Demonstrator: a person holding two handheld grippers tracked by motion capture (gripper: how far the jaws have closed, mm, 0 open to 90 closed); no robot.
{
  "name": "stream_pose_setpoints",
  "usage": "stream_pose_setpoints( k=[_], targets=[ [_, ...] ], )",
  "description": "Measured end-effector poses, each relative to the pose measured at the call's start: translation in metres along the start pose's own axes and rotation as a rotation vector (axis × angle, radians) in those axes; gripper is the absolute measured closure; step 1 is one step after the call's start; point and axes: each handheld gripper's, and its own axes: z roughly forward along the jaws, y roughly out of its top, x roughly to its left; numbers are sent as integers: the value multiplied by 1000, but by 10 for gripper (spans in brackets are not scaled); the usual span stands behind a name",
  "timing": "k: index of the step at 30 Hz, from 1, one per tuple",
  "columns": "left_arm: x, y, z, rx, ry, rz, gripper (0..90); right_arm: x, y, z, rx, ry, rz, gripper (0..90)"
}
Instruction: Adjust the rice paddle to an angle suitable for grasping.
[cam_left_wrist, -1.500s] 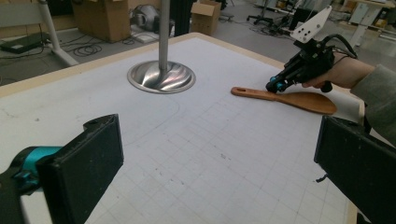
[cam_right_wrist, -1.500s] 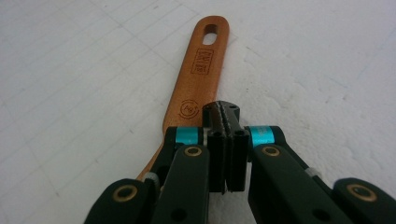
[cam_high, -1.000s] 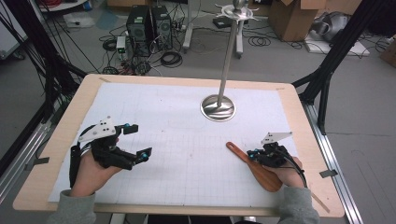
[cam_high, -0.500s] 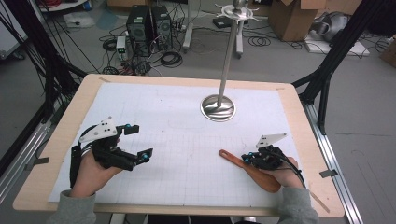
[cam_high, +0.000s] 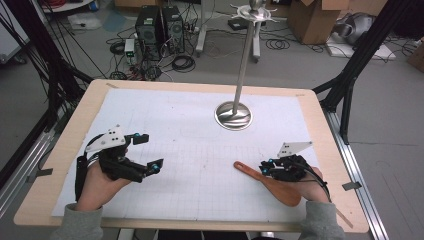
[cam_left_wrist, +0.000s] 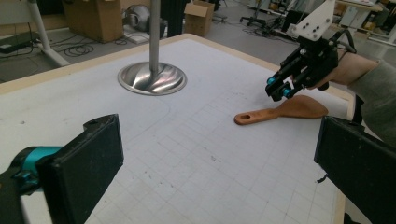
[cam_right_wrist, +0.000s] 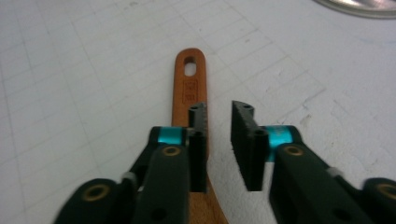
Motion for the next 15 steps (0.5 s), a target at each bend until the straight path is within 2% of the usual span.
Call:
stream_pose_setpoints(
  k=[9, 10, 11, 12, 15],
  targets=[
    [1, -1, -1, 0, 4, -1, 17, 7, 15, -11, -50, -30, 14, 394],
    [1, -1, 0, 0, 6, -3, 17, 7, 16, -13, -55, -38, 14, 336],
    [2, -1, 0, 3, 7, -2, 17, 7, 17, -14, -64, -42, 17, 224],
    [2, -2, 0, 5, 6, -1, 17, 7, 18, -15, -75, -49, 19, 170],
    [2, -2, 1, 9, 3, -2, 17, 9, 19, -18, -90, -54, -2, 127]
  ],
)
